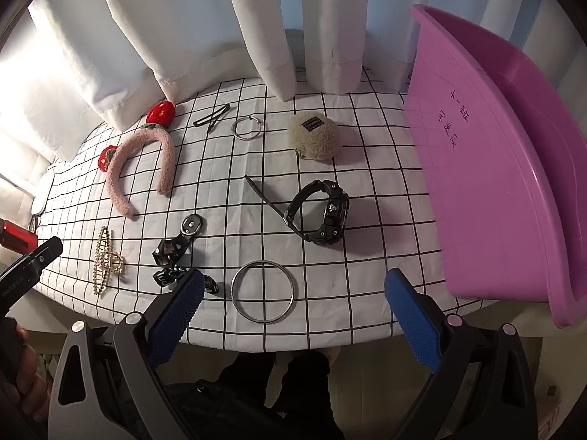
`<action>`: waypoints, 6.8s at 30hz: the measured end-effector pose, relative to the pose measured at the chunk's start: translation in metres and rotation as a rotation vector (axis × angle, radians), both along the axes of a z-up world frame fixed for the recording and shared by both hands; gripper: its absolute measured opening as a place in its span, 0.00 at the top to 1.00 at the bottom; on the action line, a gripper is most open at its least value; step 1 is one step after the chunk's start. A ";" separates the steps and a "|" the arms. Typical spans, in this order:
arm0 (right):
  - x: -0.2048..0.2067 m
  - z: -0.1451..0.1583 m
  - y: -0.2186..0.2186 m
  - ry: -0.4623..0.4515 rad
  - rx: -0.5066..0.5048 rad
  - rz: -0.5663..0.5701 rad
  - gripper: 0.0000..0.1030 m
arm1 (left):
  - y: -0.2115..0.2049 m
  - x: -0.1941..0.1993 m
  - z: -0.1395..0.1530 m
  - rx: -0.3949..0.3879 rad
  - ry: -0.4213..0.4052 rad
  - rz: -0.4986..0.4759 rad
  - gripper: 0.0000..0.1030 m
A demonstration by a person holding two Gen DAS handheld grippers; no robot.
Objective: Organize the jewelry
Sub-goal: 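Grasp the pearl claw clip with the left tool while the right tool grasps the black watch, then carry the pearl clip and black watch with both tools over the pink tub, then open both tools to drop the pearl clip and watch into the tub, then move both tools back from the tub toward the remaining items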
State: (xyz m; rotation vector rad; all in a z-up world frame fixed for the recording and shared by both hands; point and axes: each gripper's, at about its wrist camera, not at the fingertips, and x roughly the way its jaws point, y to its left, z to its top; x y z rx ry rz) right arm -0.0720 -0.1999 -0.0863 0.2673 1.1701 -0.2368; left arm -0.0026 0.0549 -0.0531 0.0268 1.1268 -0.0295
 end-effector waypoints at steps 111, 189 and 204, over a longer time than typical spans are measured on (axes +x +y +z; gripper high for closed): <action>-0.062 0.112 -0.147 -0.407 -0.107 -0.243 0.32 | -0.229 -0.004 0.094 -0.300 -0.335 -0.726 0.60; -0.054 0.025 -0.296 -0.065 -0.012 -0.306 0.21 | -0.413 -0.016 0.061 -0.292 -0.237 -0.791 0.18; -0.070 0.045 -0.261 -0.236 0.018 -0.316 0.21 | -0.370 -0.018 0.085 -0.282 -0.278 -0.728 0.18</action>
